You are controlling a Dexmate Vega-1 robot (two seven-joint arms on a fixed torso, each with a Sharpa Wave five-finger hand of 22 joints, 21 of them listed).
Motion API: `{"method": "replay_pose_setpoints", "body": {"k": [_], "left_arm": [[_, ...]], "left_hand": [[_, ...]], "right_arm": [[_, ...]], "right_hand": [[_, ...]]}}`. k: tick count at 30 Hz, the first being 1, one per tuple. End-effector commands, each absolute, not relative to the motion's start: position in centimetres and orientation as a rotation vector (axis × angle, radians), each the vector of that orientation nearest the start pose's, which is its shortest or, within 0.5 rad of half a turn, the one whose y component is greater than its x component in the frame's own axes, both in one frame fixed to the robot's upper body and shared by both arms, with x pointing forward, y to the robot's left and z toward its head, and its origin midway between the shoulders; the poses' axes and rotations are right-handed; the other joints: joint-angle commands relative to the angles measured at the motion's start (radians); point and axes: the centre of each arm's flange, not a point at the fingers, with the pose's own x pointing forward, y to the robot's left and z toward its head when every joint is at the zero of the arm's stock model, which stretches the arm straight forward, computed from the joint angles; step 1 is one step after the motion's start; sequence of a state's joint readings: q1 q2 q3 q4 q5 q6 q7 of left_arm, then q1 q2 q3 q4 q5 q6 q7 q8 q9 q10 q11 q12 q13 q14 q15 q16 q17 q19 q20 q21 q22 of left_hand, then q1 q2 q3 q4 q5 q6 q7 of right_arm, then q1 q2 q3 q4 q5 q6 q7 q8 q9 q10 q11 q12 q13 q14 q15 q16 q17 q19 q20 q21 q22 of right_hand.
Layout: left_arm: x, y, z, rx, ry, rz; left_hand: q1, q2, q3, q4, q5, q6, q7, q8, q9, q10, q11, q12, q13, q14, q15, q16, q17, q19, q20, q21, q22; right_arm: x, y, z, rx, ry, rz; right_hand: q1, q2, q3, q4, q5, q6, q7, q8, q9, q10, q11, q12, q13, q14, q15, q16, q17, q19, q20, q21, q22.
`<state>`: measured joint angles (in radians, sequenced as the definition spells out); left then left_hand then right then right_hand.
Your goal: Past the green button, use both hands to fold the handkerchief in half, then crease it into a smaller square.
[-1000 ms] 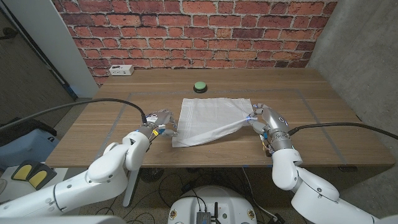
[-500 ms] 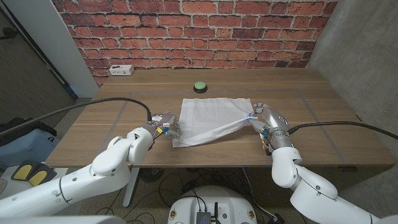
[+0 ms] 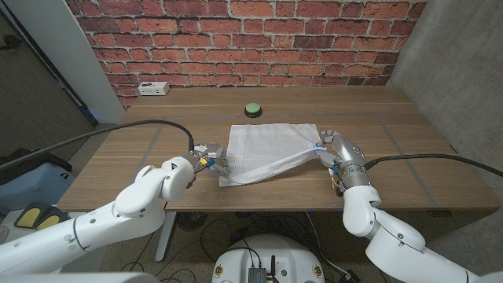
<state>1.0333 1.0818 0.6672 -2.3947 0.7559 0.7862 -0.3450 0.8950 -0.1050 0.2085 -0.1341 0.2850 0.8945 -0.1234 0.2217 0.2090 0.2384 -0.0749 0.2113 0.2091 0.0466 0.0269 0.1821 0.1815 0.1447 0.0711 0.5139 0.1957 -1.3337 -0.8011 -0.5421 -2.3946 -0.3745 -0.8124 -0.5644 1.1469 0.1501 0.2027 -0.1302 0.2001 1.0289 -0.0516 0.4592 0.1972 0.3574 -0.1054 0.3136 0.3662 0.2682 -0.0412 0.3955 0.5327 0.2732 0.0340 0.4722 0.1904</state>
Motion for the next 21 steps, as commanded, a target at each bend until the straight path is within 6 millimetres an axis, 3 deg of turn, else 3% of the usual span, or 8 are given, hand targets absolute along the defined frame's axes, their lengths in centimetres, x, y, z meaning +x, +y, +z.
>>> {"method": "replay_pose_setpoints", "body": {"k": [1,11,21], "left_arm": [[48.5,19.9,-5.7,1.727,-0.202,-0.023],[49.2,19.6,-6.6,1.740,-0.232,0.048],[50.0,19.5,-7.3,1.680,-0.246,-0.014]], "left_hand": [[0.006,-0.009,-0.005,-0.002,0.008,-0.004,-0.010,-0.005,0.002,0.002,-0.002,0.004,0.000,-0.002,-0.004,0.006,0.003,0.009,-0.006,0.002,0.003],[0.035,0.009,0.000,-0.007,0.020,-0.017,-0.035,-0.010,0.002,0.012,-0.006,0.009,-0.001,0.006,-0.018,0.010,0.002,0.021,-0.016,0.006,0.003],[0.077,0.089,0.016,0.002,0.020,0.142,-0.018,0.042,0.001,0.087,-0.012,0.033,-0.003,0.055,-0.050,0.022,0.001,0.046,-0.020,0.017,0.005]], "right_arm": [[44.1,-20.2,-8.7,-0.983,-0.485,-0.334],[43.9,-20.2,-8.8,-0.992,-0.492,-0.324],[43.7,-20.1,-8.8,-1.004,-0.488,-0.331]], "right_hand": [[-0.007,-0.001,0.010,-0.001,-0.004,0.010,0.003,0.002,0.004,0.009,0.006,-0.008,-0.002,0.005,-0.068,-0.003,-0.001,0.003,-0.004,0.008,0.001],[-0.009,-0.002,0.015,-0.003,-0.004,0.014,0.005,0.002,0.003,0.012,0.006,-0.012,-0.007,0.009,-0.068,-0.005,-0.003,0.001,-0.003,0.008,0.001],[-0.013,-0.003,0.020,-0.003,-0.005,0.013,0.003,0.000,0.003,0.014,0.006,-0.017,-0.013,0.011,-0.069,-0.008,-0.005,0.000,-0.003,0.007,0.000]]}}
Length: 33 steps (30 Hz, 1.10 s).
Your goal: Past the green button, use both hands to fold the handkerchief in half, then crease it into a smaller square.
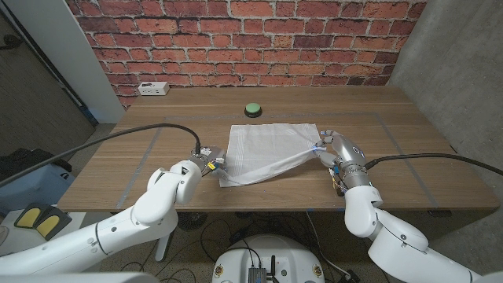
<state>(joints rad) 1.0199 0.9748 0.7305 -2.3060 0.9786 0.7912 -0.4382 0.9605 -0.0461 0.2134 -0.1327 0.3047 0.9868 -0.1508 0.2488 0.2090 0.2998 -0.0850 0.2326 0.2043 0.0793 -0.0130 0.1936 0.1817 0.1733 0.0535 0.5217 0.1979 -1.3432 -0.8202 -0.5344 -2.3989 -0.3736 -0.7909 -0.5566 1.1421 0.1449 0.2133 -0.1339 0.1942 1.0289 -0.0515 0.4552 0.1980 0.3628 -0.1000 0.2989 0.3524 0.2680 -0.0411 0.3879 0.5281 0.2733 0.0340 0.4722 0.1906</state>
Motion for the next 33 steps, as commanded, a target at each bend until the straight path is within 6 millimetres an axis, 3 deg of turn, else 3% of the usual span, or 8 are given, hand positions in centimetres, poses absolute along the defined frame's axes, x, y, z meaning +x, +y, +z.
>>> {"method": "replay_pose_setpoints", "body": {"k": [1,3,4,6,11,22,33], "left_arm": [[50.0,19.5,-7.3,1.669,-0.248,-0.025],[50.0,19.6,-7.3,1.643,-0.265,-0.032],[50.0,19.7,-7.3,1.632,-0.276,-0.029],[49.8,19.8,-7.3,1.607,-0.306,-0.017],[49.1,20.3,-6.9,1.547,-0.369,0.004],[47.2,21.5,-5.8,1.468,-0.442,0.030],[45.5,23.1,-5.2,1.376,-0.539,0.121]], "left_hand": [[0.016,0.034,0.011,-0.001,-0.002,0.069,0.016,0.020,0.000,0.031,0.001,0.013,0.001,0.026,-0.013,0.010,0.000,0.019,-0.004,0.010,0.003],[0.022,0.041,0.012,-0.002,-0.005,0.077,0.020,0.020,-0.001,0.047,0.005,0.018,0.001,0.028,-0.013,0.009,-0.001,0.021,-0.004,0.011,0.003],[0.043,0.074,0.021,-0.003,-0.016,0.139,0.046,0.034,-0.004,0.074,0.004,0.024,-0.001,0.046,-0.022,0.011,-0.001,0.026,-0.004,0.014,0.003],[0.062,0.104,0.025,-0.005,-0.037,0.203,0.083,0.047,-0.006,0.109,0.004,0.031,-0.003,0.072,-0.035,0.015,-0.002,0.031,-0.006,0.019,0.004],[0.083,0.124,0.029,-0.012,-0.054,0.219,0.122,0.042,-0.007,0.143,-0.001,0.039,-0.003,0.101,-0.043,0.019,-0.003,0.038,-0.012,0.025,0.005],[0.104,0.132,0.030,-0.020,-0.072,0.232,0.133,0.038,-0.006,0.180,-0.001,0.046,-0.002,0.133,-0.049,0.021,-0.005,0.041,0.000,0.030,0.006],[0.129,0.137,0.035,-0.029,-0.085,0.237,0.164,0.032,-0.005,0.193,0.001,0.045,-0.002,0.142,-0.054,0.017,-0.006,0.037,0.003,0.032,0.006]], "right_arm": [[43.7,-20.0,-8.8,-1.005,-0.487,-0.333],[43.7,-20.0,-8.8,-1.005,-0.489,-0.332],[43.7,-20.0,-8.8,-1.006,-0.488,-0.334],[43.7,-20.0,-8.8,-1.006,-0.489,-0.332],[43.6,-20.0,-8.9,-1.002,-0.488,-0.334],[43.6,-20.9,-9.3,-0.970,-0.468,-0.378],[44.0,-22.9,-9.6,-0.900,-0.472,-0.438]], "right_hand": [[-0.009,0.002,0.010,0.001,0.001,0.014,0.003,0.005,0.002,0.010,0.000,-0.003,0.000,0.011,-0.069,-0.001,0.000,0.000,-0.002,0.007,0.000],[-0.009,0.002,0.011,0.001,0.001,0.014,0.003,0.004,0.002,0.011,0.000,-0.004,-0.001,0.014,-0.069,-0.001,0.000,0.000,-0.002,0.007,0.000],[-0.010,0.002,0.012,0.000,0.001,0.014,0.002,0.004,0.002,0.011,0.000,-0.004,-0.001,0.015,-0.069,-0.001,-0.001,0.000,-0.002,0.007,0.000],[-0.011,0.002,0.013,0.000,0.001,0.014,0.002,0.004,0.002,0.012,-0.002,-0.005,-0.003,0.016,-0.069,-0.001,-0.001,-0.001,-0.003,0.007,0.000],[-0.013,0.002,0.015,0.001,0.000,0.015,0.004,0.003,0.001,0.013,-0.001,-0.007,-0.005,0.016,-0.070,-0.003,-0.001,0.000,-0.003,0.007,0.000],[-0.017,0.002,0.021,0.000,0.000,0.015,0.004,0.002,0.001,0.014,-0.002,-0.013,-0.011,0.019,-0.070,-0.006,-0.002,0.001,-0.002,0.008,-0.001],[-0.019,0.001,0.028,-0.001,0.000,0.016,0.006,0.001,0.001,0.022,0.002,-0.016,-0.016,0.022,-0.071,-0.010,-0.003,0.003,-0.002,0.009,-0.001]]}}
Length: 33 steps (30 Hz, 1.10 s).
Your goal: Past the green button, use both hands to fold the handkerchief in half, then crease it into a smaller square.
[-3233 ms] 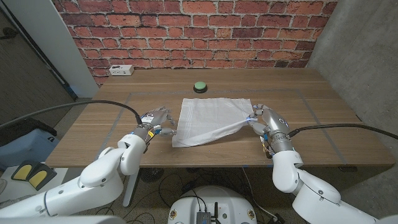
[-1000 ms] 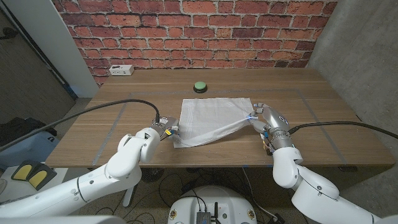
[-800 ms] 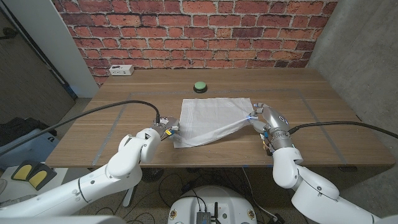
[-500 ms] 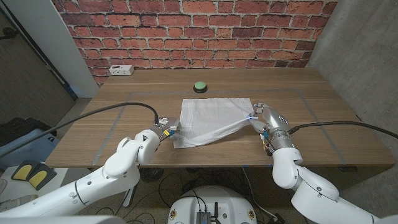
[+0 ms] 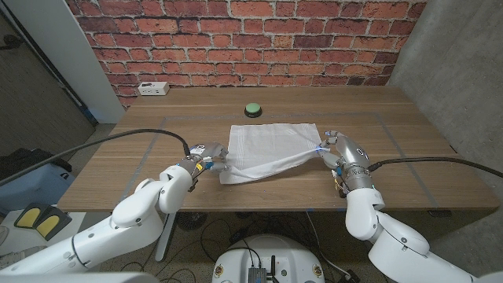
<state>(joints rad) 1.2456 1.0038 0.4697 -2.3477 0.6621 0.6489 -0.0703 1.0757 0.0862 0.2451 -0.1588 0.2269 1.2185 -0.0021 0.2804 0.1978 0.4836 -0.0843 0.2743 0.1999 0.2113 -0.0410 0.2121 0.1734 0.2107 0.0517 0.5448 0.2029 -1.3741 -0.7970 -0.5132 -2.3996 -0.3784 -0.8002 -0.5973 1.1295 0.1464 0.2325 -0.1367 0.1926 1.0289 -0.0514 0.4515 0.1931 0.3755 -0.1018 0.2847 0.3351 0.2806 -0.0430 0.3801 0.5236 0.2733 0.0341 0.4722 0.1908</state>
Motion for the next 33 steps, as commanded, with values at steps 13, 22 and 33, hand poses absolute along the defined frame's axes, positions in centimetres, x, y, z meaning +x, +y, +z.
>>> {"method": "replay_pose_setpoints", "body": {"k": [13,22,33], "left_arm": [[45.3,24.0,-4.5,1.299,-0.643,0.219],[45.5,23.6,-3.3,1.311,-0.702,0.240],[46.6,23.7,-1.3,1.312,-0.719,0.269]], "left_hand": [[0.028,0.014,0.007,-0.003,-0.017,0.003,0.020,0.003,0.023,0.012,-0.006,-0.001,0.003,0.013,-0.028,-0.005,0.003,-0.003,0.007,0.011,0.002],[0.028,0.015,0.004,0.000,-0.024,0.012,0.028,0.009,0.032,0.014,-0.005,-0.003,0.004,0.015,-0.028,-0.007,0.003,-0.003,0.011,0.013,0.002],[0.030,0.015,0.003,0.001,-0.028,0.012,0.027,0.012,0.041,0.016,-0.005,-0.005,0.005,0.017,-0.030,-0.008,0.003,-0.003,0.011,0.015,0.002]], "right_arm": [[44.8,-23.9,-8.7,-0.873,-0.493,-0.469],[46.3,-24.2,-7.3,-0.877,-0.521,-0.448],[49.1,-24.5,-5.3,-0.884,-0.537,-0.400]], "right_hand": [[-0.011,-0.002,0.016,0.000,0.001,0.012,0.004,0.002,0.006,0.012,0.000,-0.007,-0.005,0.013,-0.068,-0.006,0.000,0.006,-0.001,0.010,-0.001],[-0.015,-0.004,0.020,0.000,0.001,0.012,0.003,0.001,0.006,0.016,0.000,-0.010,-0.010,0.016,-0.069,-0.008,0.000,0.008,0.000,0.010,-0.002],[-0.017,-0.005,0.027,-0.002,0.001,0.011,0.003,-0.001,0.006,0.019,0.002,-0.014,-0.015,0.017,-0.068,-0.012,-0.001,0.009,0.000,0.011,-0.002]]}}
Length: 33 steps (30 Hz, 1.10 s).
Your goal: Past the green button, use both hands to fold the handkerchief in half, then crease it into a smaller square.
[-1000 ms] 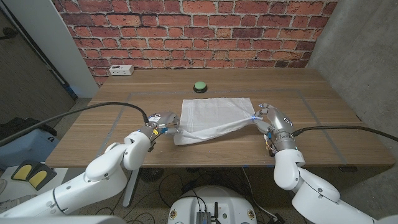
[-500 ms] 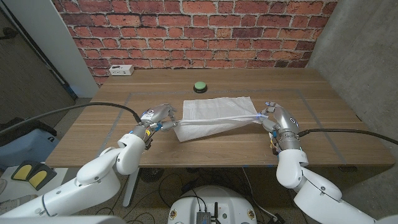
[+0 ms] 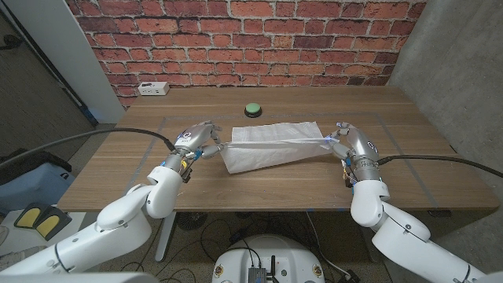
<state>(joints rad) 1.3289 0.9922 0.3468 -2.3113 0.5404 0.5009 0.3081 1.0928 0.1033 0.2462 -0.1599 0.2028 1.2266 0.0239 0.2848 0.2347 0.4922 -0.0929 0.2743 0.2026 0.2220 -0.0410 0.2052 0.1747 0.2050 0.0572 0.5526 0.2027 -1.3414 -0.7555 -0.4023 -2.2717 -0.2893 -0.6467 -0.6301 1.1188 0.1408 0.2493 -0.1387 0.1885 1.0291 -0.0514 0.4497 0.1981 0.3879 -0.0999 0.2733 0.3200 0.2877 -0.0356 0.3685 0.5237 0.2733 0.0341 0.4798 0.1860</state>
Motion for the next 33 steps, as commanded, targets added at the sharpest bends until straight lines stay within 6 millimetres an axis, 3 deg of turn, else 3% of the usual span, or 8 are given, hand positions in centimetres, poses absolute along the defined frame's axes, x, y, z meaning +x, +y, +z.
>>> {"method": "replay_pose_setpoints", "body": {"k": [1,18,33], "left_arm": [[46.6,23.7,-1.1,1.314,-0.719,0.273],[46.3,22.9,1.2,1.296,-0.760,0.370],[47.5,22.7,2.7,1.374,-0.710,0.376]], "left_hand": [[0.013,-0.002,0.001,0.002,-0.005,0.005,0.002,0.009,0.005,0.008,0.003,-0.005,0.002,0.006,-0.030,-0.002,0.002,0.003,0.005,0.007,0.002],[0.011,-0.001,-0.003,0.006,-0.010,0.004,-0.005,0.011,0.016,0.005,0.004,-0.011,0.003,0.012,-0.032,-0.002,0.002,0.003,0.004,0.010,0.002],[0.000,0.000,-0.010,0.013,-0.014,-0.006,-0.032,0.004,0.014,-0.005,0.003,-0.019,0.003,0.007,-0.030,-0.006,0.005,0.005,0.005,0.014,0.002]], "right_arm": [[49.2,-24.6,-5.1,-0.884,-0.539,-0.400],[51.8,-25.1,-3.2,-0.864,-0.591,-0.369],[53.5,-25.1,-2.3,-0.865,-0.591,-0.335]], "right_hand": [[-0.006,0.001,0.011,0.000,0.005,0.011,0.003,0.001,0.001,0.006,-0.001,-0.004,0.000,0.009,-0.074,-0.001,-0.001,0.008,0.000,0.003,0.003],[-0.012,-0.002,0.019,-0.001,0.004,0.012,0.003,0.000,0.001,0.010,0.002,-0.009,-0.007,0.009,-0.074,-0.005,0.000,0.007,-0.001,0.002,0.003],[-0.016,-0.003,0.025,-0.003,0.004,0.012,0.001,-0.002,0.001,0.015,0.002,-0.014,-0.012,0.009,-0.074,-0.007,0.003,0.007,-0.001,0.002,0.002]]}}
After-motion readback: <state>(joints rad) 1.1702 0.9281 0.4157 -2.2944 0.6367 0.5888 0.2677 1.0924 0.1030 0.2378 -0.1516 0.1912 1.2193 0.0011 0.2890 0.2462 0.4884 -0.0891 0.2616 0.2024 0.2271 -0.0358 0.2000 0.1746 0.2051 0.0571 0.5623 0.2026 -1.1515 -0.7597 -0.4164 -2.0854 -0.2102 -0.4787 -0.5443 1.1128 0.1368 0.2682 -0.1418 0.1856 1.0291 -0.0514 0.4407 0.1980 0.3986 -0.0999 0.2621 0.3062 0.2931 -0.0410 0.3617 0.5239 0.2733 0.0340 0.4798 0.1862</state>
